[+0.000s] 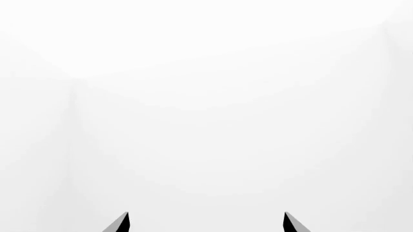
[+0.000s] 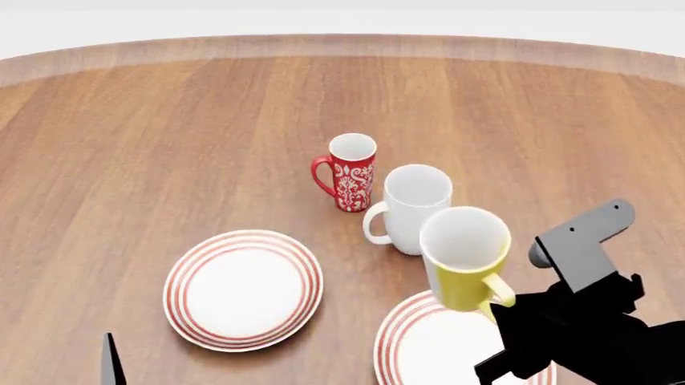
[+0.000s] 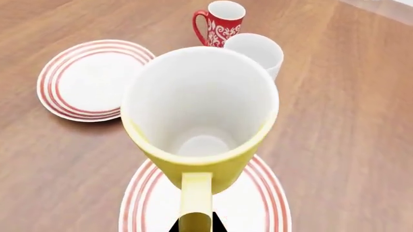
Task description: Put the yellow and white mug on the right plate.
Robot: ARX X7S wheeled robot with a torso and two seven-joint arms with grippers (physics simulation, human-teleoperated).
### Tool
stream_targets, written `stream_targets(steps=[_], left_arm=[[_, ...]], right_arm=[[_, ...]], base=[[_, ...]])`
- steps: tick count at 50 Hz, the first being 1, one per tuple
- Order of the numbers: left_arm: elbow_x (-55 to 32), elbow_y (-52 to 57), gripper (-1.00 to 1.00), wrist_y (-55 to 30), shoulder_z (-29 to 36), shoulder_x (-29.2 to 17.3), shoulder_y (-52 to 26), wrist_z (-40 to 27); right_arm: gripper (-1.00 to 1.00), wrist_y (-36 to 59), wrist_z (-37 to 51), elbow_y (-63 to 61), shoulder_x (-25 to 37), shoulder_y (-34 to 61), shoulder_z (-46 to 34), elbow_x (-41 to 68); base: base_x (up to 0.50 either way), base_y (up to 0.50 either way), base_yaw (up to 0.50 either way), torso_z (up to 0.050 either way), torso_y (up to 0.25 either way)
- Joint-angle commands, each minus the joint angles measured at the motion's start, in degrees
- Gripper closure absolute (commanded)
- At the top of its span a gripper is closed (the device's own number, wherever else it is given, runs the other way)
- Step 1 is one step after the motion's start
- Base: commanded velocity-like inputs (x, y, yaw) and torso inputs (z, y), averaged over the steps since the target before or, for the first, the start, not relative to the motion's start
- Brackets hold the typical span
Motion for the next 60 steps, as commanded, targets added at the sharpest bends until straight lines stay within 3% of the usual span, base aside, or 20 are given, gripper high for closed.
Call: stream_targets(steps=[1, 60], left_arm=[[0.58, -0.31, -1.0, 0.15, -1.17, 0.96, -0.02, 1.27], [0.29, -0.14, -1.0, -0.74, 0.09, 0.09, -0.27, 0.45]], right_arm=[[1.0, -2.31, -1.49, 4.13, -2.34, 1.04, 0.54, -2.79], [1.0, -10.0, -3.47, 20.31, -7.77, 2.25, -3.14, -6.4]], base=[[0.0, 0.0, 0.0, 0.0, 0.0], [0.0, 0.0, 0.0, 0.0, 0.0]])
